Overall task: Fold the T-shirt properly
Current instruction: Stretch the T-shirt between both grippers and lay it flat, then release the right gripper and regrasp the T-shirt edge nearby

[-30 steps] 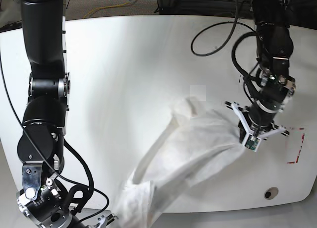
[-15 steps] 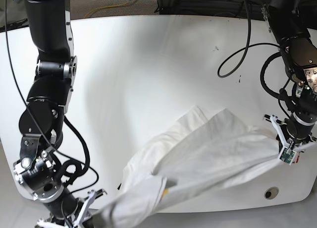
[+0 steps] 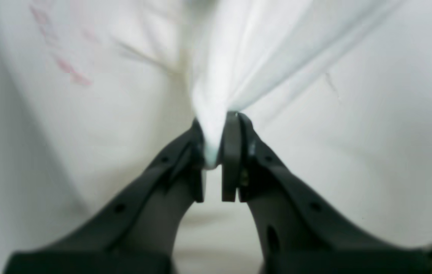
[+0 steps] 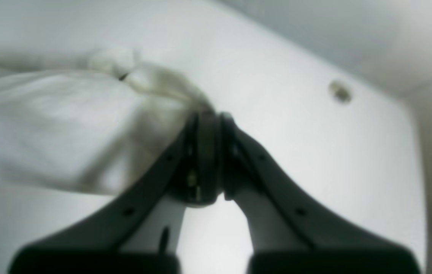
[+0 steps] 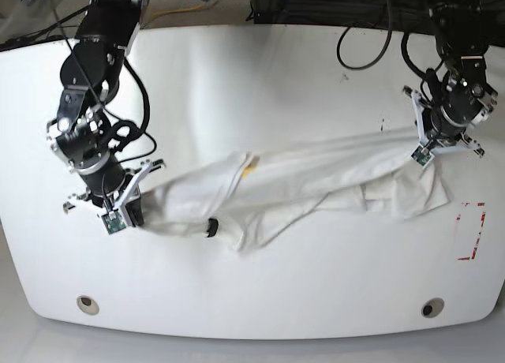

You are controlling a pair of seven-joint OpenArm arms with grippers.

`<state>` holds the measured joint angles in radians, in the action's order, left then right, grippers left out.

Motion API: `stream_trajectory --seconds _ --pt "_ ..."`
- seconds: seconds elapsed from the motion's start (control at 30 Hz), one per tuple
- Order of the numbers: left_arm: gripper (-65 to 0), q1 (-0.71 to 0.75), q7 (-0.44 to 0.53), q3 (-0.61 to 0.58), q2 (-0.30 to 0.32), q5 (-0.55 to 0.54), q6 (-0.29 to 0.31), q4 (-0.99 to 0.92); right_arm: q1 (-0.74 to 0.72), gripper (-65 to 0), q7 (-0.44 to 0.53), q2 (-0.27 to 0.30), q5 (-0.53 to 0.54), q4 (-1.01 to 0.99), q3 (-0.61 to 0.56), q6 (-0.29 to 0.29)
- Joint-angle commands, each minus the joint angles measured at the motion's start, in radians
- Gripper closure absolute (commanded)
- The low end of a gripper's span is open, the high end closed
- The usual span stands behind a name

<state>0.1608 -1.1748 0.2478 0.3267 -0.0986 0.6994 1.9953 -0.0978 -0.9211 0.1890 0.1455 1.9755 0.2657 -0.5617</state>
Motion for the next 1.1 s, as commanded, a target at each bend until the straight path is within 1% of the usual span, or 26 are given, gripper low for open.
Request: stream_trajectory --seconds 0.0,0.1,0.23,0.33,0.53,0.63,0.67,0.73,0.8,0.83,0.9,0.93,1.0,1.07 --pt "-1.4 0.044 0.003 0.008 0.016 0.017 -0.004 0.017 0.06 0.0 0.032 -0.036 -0.005 0.026 0.08 -0.03" --pt "-1.4 0.09 0.005 0.009 0.016 0.017 -0.005 0.015 0.148 0.0 0.032 -0.092 -0.005 0.023 0.151 -0.08" --pt "-1.5 0.122 0.005 0.011 0.016 0.017 -0.008 0.015 0.237 0.0 0.032 -0.142 -0.005 0.021 0.209 -0.108" --pt "-1.7 0.141 0.005 0.011 0.015 0.017 -0.01 0.014 0.298 0.0 0.032 -0.167 -0.005 0.02 0.238 -0.123" --pt "-1.5 0.142 0.006 0.032 0.009 0.017 -0.01 0.011 0.372 0.0 0.032 -0.17 -0.005 -0.009 0.249 -0.136" --pt "-1.5 0.145 0.039 0.069 -0.028 0.02 -0.008 0.009 0.393 0.0 0.032 -0.17 -0.005 -0.037 0.249 -0.136" --pt "-1.7 0.153 0.048 0.08 -0.031 0.02 -0.007 0.009 0.398 -0.6 0.032 -0.17 -0.005 -0.04 0.249 -0.136" --pt "-1.9 0.181 0.068 0.092 -0.036 0.02 -0.005 0.009 0.413 -5.1 0.032 -0.17 -0.005 -0.043 0.249 -0.136" --pt "-5.7 0.19 0.072 0.094 -0.038 0.02 -0.004 0.011 0.421 -11.1 0.032 -0.17 -0.004 -0.04 0.249 -0.136" --pt "-9.9 0.191 0.071 0.095 -0.039 0.017 -0.004 0.011 0.421 -15.5 0.032 -0.17 -0.004 -0.026 0.249 -0.136" --pt "-16.4 0.191 0.071 0.098 -0.039 0.017 -0.004 0.011 0.424 -21.2 0.032 -0.17 -0.004 -0.003 0.246 -0.136" --pt "-20.3 0.191 0.071 0.098 -0.039 0.017 -0.004 0.011 0.424 -24.7 0.032 -0.17 -0.004 0.008 0.243 -0.136" --pt "-30.3 0.193 0.069 0.094 -0.041 0.015 -0.004 0.009 0.418 -31.7 0.032 -0.17 -0.004 0.017 0.24 -0.136" --pt "-38.8 0.196 0.069 0.094 -0.041 0.015 -0.004 0.009 0.395 -36.5 0.032 -0.17 -0.004 0.018 0.238 -0.136"
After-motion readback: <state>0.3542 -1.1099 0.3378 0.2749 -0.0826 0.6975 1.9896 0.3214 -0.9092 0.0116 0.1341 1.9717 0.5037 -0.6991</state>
